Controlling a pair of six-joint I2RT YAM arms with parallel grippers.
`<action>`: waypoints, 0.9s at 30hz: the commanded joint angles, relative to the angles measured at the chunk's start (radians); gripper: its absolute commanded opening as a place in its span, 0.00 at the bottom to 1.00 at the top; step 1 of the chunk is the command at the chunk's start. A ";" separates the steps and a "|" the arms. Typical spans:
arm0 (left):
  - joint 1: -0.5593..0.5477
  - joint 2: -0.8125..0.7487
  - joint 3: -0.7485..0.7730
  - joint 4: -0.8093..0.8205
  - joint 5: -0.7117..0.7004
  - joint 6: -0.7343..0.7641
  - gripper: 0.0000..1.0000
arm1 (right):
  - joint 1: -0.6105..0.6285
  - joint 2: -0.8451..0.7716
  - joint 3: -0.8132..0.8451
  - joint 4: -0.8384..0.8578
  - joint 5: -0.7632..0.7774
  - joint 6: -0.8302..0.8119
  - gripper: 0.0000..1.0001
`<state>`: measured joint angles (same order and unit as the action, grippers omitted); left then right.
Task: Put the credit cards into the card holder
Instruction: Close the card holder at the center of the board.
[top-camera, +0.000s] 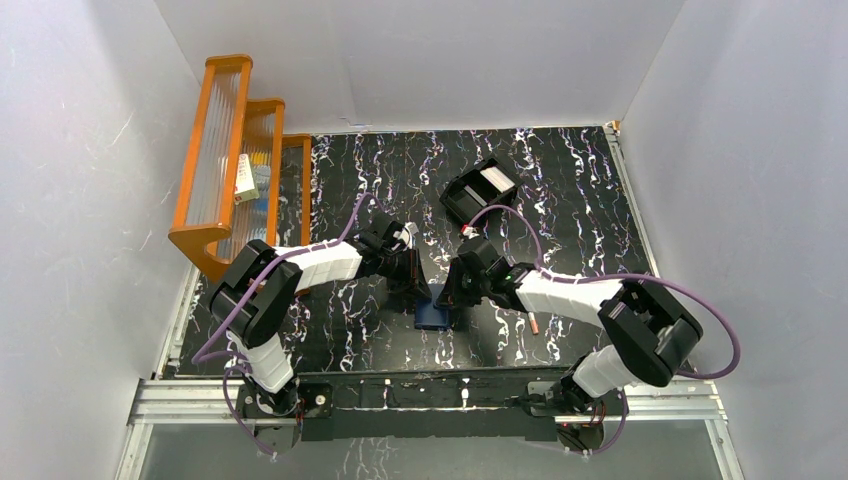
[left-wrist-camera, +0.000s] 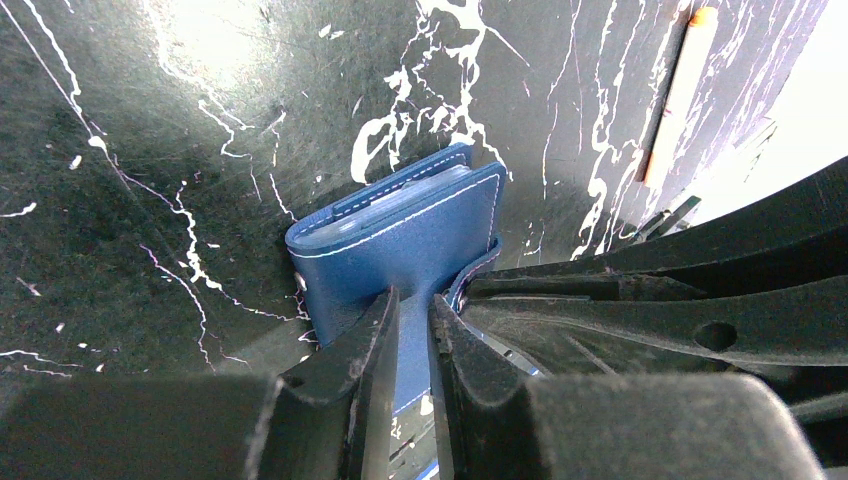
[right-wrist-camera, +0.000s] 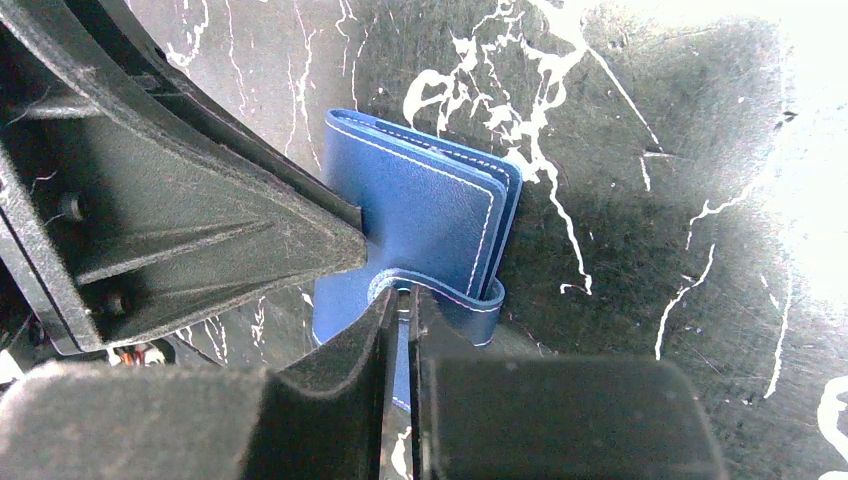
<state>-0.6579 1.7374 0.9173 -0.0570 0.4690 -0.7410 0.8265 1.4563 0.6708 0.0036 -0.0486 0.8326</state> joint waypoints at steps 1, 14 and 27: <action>-0.008 0.026 -0.006 -0.029 -0.021 0.012 0.17 | 0.006 0.037 0.046 -0.055 0.014 -0.033 0.16; -0.008 0.025 -0.014 -0.030 -0.032 0.004 0.17 | 0.087 0.110 0.134 -0.218 0.134 -0.087 0.14; -0.008 0.027 -0.019 -0.040 -0.052 -0.013 0.17 | 0.172 0.177 0.144 -0.312 0.268 -0.074 0.00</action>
<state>-0.6575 1.7382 0.9173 -0.0597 0.4656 -0.7506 0.9646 1.5391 0.8371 -0.2108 0.1997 0.7547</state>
